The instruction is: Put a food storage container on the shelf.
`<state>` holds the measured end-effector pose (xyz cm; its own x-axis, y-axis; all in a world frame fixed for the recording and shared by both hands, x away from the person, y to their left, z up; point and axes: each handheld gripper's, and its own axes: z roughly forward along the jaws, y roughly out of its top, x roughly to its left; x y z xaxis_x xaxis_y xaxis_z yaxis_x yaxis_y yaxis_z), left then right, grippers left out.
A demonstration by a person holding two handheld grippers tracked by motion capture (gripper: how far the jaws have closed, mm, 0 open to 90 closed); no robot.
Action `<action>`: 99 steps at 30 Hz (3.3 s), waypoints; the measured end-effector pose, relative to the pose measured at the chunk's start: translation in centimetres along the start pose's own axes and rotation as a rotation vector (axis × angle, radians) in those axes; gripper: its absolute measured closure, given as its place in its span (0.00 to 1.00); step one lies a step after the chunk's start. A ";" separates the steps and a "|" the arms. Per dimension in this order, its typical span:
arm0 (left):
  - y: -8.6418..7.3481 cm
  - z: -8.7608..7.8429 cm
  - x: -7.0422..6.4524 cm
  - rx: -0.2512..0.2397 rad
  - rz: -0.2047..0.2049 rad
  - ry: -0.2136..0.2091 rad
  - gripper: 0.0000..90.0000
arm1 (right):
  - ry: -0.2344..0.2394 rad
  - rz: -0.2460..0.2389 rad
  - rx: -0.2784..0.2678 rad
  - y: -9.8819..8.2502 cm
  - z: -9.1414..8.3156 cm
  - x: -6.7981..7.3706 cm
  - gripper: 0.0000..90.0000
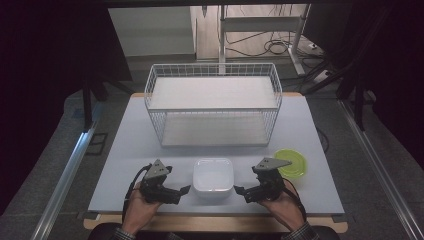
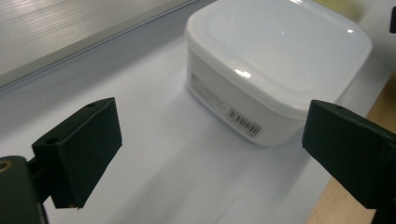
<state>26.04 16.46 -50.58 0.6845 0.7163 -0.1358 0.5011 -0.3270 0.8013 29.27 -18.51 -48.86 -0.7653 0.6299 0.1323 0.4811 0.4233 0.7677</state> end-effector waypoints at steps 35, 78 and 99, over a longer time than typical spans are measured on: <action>2.6 4.3 0.4 0.078 -0.105 -0.248 0.21 | 0.179 0.175 0.123 2.9 3.5 -0.7 0.40; 4.3 0.0 -0.7 -0.013 -0.219 -0.036 0.86 | 0.037 0.197 -0.018 4.1 0.3 1.2 0.88; 11.9 -3.6 -0.4 -0.146 -0.101 0.017 0.87 | -0.007 0.147 -0.158 10.3 -2.7 0.1 0.86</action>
<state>29.80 14.48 -38.91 0.6247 0.7518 -0.2111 0.4839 -0.1605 0.8603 32.99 -15.82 -39.20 -0.6885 0.6822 0.2461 0.5141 0.2198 0.8291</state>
